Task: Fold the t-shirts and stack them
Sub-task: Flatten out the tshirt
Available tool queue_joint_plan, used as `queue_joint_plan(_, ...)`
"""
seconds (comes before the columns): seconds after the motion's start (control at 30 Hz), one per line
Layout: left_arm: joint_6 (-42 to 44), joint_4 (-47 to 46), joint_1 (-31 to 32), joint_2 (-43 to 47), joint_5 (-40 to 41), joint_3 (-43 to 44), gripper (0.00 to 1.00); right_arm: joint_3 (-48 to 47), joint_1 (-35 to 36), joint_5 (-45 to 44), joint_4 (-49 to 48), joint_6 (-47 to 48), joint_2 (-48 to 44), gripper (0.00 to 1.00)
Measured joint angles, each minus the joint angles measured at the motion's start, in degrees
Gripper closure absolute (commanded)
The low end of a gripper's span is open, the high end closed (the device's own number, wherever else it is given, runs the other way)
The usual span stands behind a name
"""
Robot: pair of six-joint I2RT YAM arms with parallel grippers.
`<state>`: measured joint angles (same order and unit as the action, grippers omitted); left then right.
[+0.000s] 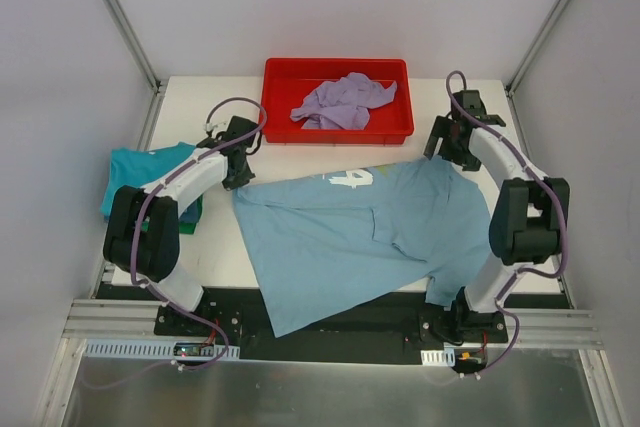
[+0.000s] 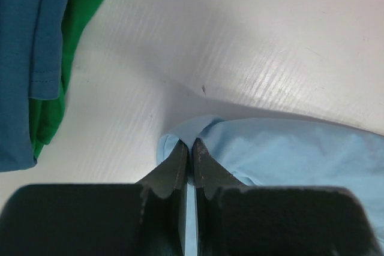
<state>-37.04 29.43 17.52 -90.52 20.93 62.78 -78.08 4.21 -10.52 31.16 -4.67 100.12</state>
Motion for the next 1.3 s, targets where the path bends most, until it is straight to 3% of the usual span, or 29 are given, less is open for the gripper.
queue_joint_plan(0.17,-0.2,-0.1,0.0,-2.1,0.0,0.3,1.0,2.2,0.0,0.3,3.4,-1.9,-6.2,0.0)
queue_joint_plan(0.37,-0.8,-0.3,0.0,-1.9,0.0,0.3,1.0,20.3,0.0,13.9,7.2,-5.4,-27.1,0.01)
queue_joint_plan(0.47,-1.0,-0.3,0.0,-1.4,-0.3,0.1,1.0,29.1,0.0,21.6,9.3,-6.7,-31.3,0.02)
queue_joint_plan(0.63,-1.2,-0.4,0.0,0.2,-1.9,-0.3,1.0,39.1,0.2,29.6,10.5,-8.4,-31.5,0.1)
queue_joint_plan(0.87,-1.6,-0.5,0.0,0.7,-3.8,-1.2,1.0,41.6,0.2,32.5,9.1,-8.8,-30.9,0.23)
queue_joint_plan(1.3,-1.6,-0.5,0.0,2.7,-4.2,-1.8,1.0,41.6,0.2,26.3,6.8,-8.1,-26.9,0.47)
